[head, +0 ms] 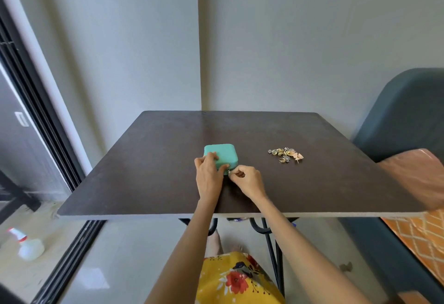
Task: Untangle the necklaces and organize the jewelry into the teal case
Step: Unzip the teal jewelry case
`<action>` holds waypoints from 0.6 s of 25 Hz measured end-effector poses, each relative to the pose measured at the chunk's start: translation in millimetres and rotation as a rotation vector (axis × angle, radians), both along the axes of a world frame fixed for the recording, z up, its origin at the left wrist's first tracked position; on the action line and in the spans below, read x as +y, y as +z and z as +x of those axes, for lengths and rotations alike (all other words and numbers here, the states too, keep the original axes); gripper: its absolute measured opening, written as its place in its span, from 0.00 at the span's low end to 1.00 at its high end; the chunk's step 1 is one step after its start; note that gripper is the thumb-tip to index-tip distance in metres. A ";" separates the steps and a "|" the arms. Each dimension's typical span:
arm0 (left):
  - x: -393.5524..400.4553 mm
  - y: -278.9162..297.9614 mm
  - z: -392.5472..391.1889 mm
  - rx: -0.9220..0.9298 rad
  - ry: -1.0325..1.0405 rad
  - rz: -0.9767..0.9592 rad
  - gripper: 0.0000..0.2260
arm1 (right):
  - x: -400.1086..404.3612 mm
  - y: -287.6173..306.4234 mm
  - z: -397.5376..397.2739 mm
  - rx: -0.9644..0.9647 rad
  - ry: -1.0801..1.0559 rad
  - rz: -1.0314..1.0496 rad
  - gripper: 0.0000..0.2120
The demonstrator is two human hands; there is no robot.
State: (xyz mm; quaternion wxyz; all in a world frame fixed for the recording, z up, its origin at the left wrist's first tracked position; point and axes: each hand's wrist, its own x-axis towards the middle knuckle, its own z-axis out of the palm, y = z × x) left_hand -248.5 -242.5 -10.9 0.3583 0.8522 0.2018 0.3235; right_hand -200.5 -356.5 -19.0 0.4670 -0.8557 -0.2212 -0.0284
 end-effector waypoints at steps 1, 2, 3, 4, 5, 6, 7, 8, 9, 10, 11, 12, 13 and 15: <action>-6.8 1.7 -5.5 -0.012 0.010 -0.060 0.13 | 3.8 0.0 -8.9 0.010 0.000 -0.031 0.05; -11.9 3.4 -10.7 -0.026 0.014 -0.093 0.10 | 7.7 0.5 -17.0 0.011 0.002 -0.069 0.07; -14.9 3.9 -15.5 -0.037 0.011 -0.109 0.07 | 10.8 1.3 -24.2 0.016 0.007 -0.099 0.07; -15.7 3.1 -20.5 -0.040 -0.004 -0.117 0.04 | 12.5 2.9 -29.5 0.030 0.014 -0.109 0.08; -15.5 1.9 -26.3 -0.038 -0.030 -0.109 0.05 | 12.0 5.2 -33.2 0.049 0.023 -0.107 0.07; -14.4 -0.1 -33.1 -0.030 -0.062 -0.076 0.08 | 10.6 7.1 -36.6 0.070 0.032 -0.095 0.07; -12.7 -2.3 -39.4 -0.014 -0.097 -0.025 0.12 | 9.3 8.8 -40.4 0.093 0.036 -0.073 0.07; -11.6 -4.6 -45.6 0.000 -0.131 0.033 0.16 | 8.8 10.0 -44.6 0.116 0.035 -0.041 0.08; -11.5 -7.1 -52.2 0.009 -0.165 0.083 0.18 | 7.9 10.4 -50.6 0.136 0.030 -0.005 0.10; -11.6 -9.4 -57.5 0.014 -0.198 0.134 0.20 | 6.7 10.0 -54.9 0.153 0.026 0.027 0.11; -11.8 -11.6 -61.1 0.015 -0.227 0.185 0.21 | 4.2 8.3 -58.4 0.165 0.038 0.042 0.12; -11.7 -13.5 -63.5 0.009 -0.242 0.236 0.21 | 1.5 6.9 -60.4 0.170 0.065 0.043 0.12; -10.6 -14.6 -64.7 -0.010 -0.244 0.273 0.20 | -1.6 7.5 -61.4 0.171 0.097 0.042 0.11; -8.7 -12.7 -61.5 -0.028 -0.216 0.299 0.14 | -9.3 10.4 -57.5 0.203 0.094 0.155 0.11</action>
